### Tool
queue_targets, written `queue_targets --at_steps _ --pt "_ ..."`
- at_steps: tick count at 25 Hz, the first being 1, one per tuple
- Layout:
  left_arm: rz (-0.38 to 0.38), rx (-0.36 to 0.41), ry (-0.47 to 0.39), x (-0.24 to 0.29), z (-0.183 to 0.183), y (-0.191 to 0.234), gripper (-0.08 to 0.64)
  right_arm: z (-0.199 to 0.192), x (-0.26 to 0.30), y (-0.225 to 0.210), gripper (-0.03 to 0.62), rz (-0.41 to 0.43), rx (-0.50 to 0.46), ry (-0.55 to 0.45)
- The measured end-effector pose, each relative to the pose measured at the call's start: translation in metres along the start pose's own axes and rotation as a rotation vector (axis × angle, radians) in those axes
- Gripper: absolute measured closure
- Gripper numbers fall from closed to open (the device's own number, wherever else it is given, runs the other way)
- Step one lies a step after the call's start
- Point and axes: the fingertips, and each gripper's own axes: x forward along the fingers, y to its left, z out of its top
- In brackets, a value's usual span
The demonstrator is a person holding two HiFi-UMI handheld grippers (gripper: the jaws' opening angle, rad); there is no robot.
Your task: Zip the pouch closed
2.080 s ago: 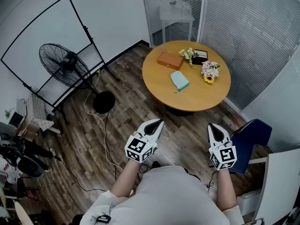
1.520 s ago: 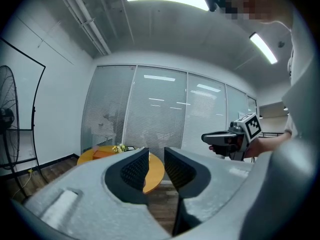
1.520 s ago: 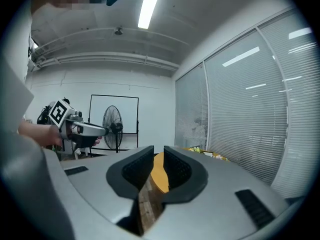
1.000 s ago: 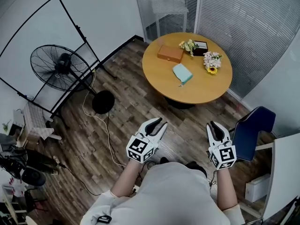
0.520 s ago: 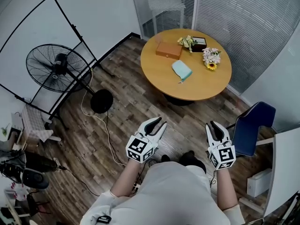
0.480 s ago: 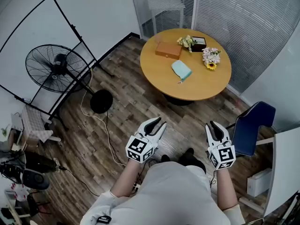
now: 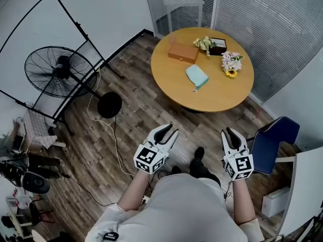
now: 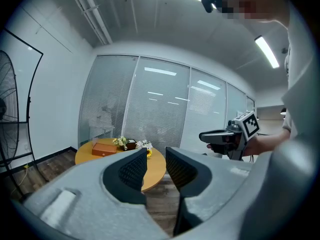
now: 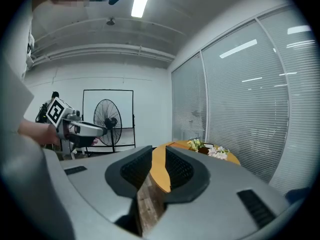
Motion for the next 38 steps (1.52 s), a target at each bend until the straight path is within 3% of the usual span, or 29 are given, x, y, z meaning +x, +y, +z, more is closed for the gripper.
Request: queue_targets --at_steps 9,19,30,38 --pt "0.010 0.013 0.033 0.093 0.013 0.021 0.446 0.002 0.072 -0.081 0.520 0.065 0.012 0.014" --pt "0.103 -0.018 0.031 0.169 0.029 0.040 0.446 0.006 0.129 -0.155 0.520 0.151 0.024 0.028" --pt "0.135 -0.046 0.058 0.213 0.028 0.064 0.446 -0.003 0.173 -0.186 0.520 0.192 0.054 0.057" --pt "0.069 -0.044 0.074 0.243 0.024 0.112 0.446 -0.010 0.218 -0.192 0.520 0.158 0.071 0.098"
